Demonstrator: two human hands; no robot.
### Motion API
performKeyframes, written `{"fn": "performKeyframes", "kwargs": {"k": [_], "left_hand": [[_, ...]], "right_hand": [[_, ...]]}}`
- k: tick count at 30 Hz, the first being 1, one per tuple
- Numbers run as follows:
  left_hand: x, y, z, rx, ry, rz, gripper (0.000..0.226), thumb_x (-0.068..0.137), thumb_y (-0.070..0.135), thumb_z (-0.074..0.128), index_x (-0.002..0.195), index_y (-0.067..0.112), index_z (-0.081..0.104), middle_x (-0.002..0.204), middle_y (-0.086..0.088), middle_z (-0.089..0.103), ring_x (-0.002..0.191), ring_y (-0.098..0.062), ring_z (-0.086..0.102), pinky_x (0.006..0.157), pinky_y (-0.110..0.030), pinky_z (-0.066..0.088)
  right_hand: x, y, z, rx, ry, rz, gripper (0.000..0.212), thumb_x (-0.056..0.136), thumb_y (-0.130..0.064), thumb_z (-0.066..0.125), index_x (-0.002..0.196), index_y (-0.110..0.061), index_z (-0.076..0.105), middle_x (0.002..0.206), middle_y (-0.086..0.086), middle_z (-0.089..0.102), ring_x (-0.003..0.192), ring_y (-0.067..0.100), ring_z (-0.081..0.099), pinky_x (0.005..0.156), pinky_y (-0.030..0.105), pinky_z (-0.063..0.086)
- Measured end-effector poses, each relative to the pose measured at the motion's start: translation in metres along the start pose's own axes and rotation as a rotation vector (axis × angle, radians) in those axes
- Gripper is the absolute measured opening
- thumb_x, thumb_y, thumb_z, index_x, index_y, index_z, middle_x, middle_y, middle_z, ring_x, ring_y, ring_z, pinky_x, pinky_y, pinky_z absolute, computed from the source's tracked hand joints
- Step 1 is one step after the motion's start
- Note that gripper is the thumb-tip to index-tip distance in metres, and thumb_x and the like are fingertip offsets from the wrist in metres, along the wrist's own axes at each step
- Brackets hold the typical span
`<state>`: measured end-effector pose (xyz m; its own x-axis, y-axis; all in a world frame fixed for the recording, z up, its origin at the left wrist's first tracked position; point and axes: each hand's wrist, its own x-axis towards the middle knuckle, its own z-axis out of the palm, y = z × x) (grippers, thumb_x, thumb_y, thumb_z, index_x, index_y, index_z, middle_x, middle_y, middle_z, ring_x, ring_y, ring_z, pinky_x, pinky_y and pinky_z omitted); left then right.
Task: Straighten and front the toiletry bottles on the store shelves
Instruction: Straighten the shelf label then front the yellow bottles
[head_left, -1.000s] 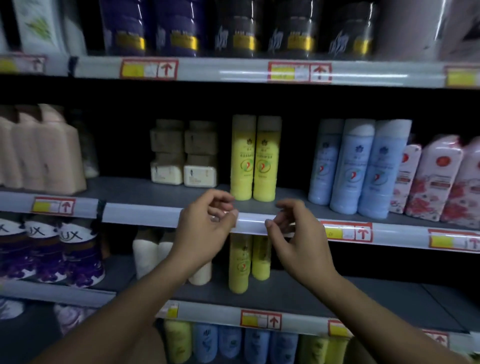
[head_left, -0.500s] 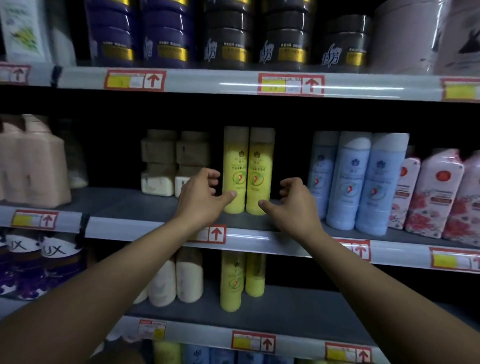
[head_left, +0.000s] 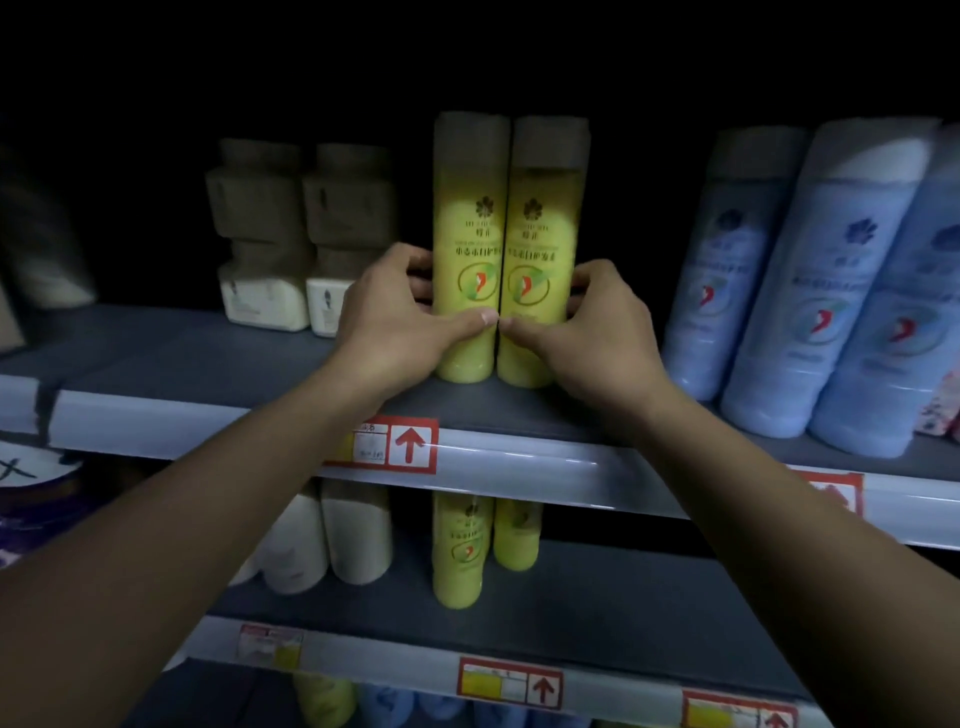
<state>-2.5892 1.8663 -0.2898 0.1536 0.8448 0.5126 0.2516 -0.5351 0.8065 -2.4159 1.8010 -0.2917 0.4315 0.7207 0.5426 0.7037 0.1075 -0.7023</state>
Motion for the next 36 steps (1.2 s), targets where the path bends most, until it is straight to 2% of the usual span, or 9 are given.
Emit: {"fn": "performKeyframes", "kwargs": {"k": [5,11,13,19,25,29,34,36], "left_hand": [[0.005,-0.006,0.000,-0.029,-0.045,-0.010,0.063,0.070,0.031,0.095,0.124,0.024,0.064,0.105,0.006,0.077,0.091,-0.008,0.076,0.084,-0.039,0.065],[0.000,-0.005,-0.002,-0.075,-0.037,0.006,0.049,0.072,0.025,0.094,0.114,0.027,0.069,0.101,0.005,0.079,0.089,-0.007,0.077,0.085,-0.040,0.064],[-0.006,-0.002,-0.006,-0.068,-0.029,0.015,0.050,0.072,0.027,0.094,0.114,0.030,0.067,0.103,0.007,0.078,0.089,-0.006,0.077,0.086,-0.039,0.064],[-0.027,0.016,-0.023,-0.057,0.011,0.075,0.060,0.070,0.033,0.095,0.124,0.024,0.070,0.104,0.008,0.078,0.091,-0.005,0.076,0.084,-0.039,0.064],[-0.054,0.043,-0.041,-0.072,0.032,0.145,0.058,0.071,0.032,0.094,0.123,0.023,0.070,0.102,0.012,0.077,0.088,0.001,0.074,0.079,-0.028,0.064],[-0.076,0.050,-0.050,-0.067,0.040,0.186,0.060,0.070,0.034,0.094,0.123,0.023,0.070,0.101,0.014,0.078,0.090,0.003,0.073,0.077,-0.022,0.062],[-0.109,0.046,-0.054,-0.096,0.003,0.161,0.058,0.069,0.034,0.094,0.121,0.026,0.070,0.104,0.014,0.078,0.094,0.001,0.073,0.084,-0.032,0.063],[-0.123,0.043,-0.054,-0.103,-0.019,0.133,0.058,0.069,0.034,0.095,0.120,0.028,0.070,0.103,0.015,0.078,0.093,0.000,0.074,0.083,-0.034,0.064]], "right_hand": [[-0.001,0.003,0.000,0.032,0.004,-0.002,0.058,0.069,-0.048,0.090,0.113,-0.027,0.059,0.104,-0.009,0.074,0.096,0.009,0.072,0.087,0.040,0.061],[-0.006,-0.003,0.000,0.039,0.001,-0.023,0.054,0.072,-0.040,0.090,0.116,-0.025,0.062,0.104,-0.009,0.075,0.096,0.007,0.071,0.089,0.037,0.060],[-0.010,-0.005,-0.002,0.047,-0.002,-0.037,0.053,0.072,-0.039,0.090,0.115,-0.026,0.063,0.103,-0.009,0.075,0.096,0.006,0.071,0.089,0.037,0.060],[-0.028,-0.018,-0.019,0.090,0.016,-0.101,0.055,0.073,-0.039,0.089,0.120,-0.026,0.063,0.106,-0.013,0.074,0.096,0.001,0.070,0.088,0.036,0.061],[-0.056,-0.041,-0.044,0.128,0.033,-0.172,0.056,0.076,-0.037,0.089,0.124,-0.026,0.061,0.109,-0.017,0.073,0.098,-0.006,0.067,0.087,0.025,0.060],[-0.082,-0.048,-0.057,0.175,0.020,-0.198,0.056,0.078,-0.035,0.088,0.126,-0.025,0.060,0.111,-0.016,0.073,0.101,-0.004,0.068,0.089,0.027,0.060],[-0.117,-0.047,-0.067,0.138,0.017,-0.223,0.054,0.077,-0.033,0.089,0.123,-0.025,0.061,0.107,-0.020,0.072,0.099,-0.012,0.065,0.081,0.005,0.049],[-0.131,-0.043,-0.069,0.137,0.008,-0.218,0.054,0.077,-0.031,0.089,0.122,-0.026,0.061,0.106,-0.021,0.071,0.100,-0.015,0.063,0.079,0.001,0.044]]}}
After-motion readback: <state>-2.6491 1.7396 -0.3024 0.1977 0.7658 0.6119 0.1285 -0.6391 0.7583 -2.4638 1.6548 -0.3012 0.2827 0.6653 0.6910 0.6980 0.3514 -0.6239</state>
